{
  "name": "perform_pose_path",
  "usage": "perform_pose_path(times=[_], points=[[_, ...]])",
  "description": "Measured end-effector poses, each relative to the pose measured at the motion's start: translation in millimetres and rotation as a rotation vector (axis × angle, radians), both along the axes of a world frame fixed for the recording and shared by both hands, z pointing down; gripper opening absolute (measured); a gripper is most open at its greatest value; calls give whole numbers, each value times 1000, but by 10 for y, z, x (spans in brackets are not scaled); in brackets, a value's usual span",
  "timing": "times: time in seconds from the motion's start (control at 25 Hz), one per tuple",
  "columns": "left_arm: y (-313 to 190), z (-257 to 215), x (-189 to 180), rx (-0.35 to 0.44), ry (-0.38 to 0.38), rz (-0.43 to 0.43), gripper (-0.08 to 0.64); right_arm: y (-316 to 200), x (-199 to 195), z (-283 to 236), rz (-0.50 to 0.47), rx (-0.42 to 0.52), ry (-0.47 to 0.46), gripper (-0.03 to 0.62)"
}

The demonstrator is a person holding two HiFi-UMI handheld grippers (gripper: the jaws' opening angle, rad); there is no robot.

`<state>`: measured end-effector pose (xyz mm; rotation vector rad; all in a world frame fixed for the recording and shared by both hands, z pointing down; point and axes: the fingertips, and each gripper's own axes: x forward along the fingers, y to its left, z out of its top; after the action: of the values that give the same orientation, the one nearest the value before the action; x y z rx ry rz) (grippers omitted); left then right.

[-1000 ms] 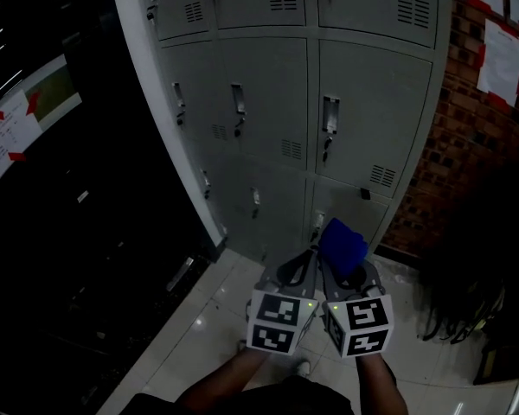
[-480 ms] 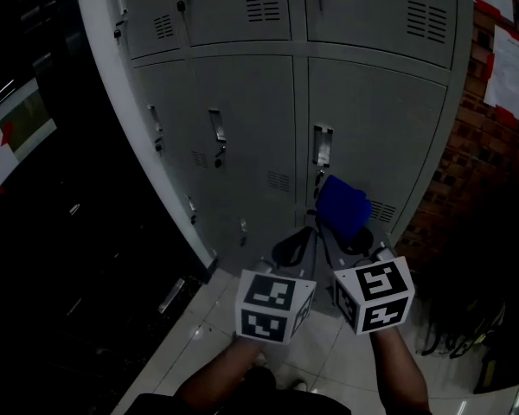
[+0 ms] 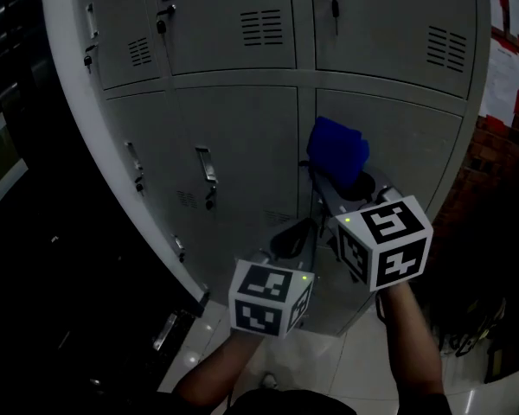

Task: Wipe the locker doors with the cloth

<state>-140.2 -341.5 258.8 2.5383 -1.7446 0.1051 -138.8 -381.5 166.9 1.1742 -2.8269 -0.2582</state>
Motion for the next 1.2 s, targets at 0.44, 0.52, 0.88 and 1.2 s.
perform_pose_path(times=[0.44,0.52,0.88,1.2], points=[[-297,25,-59,1,-31,188,3,-511,-75,-238,131,-39,-27,78],[-334,24,-18,8,-27,209,3,-532,29,-269,152,-38,-41,79],[-470,100,309,1,11,232,3,-509,826,-325,264,-20,-58,78],[-522,202,619,-14,24,240,3,-510,1555,-258,357,-30,-67,80]])
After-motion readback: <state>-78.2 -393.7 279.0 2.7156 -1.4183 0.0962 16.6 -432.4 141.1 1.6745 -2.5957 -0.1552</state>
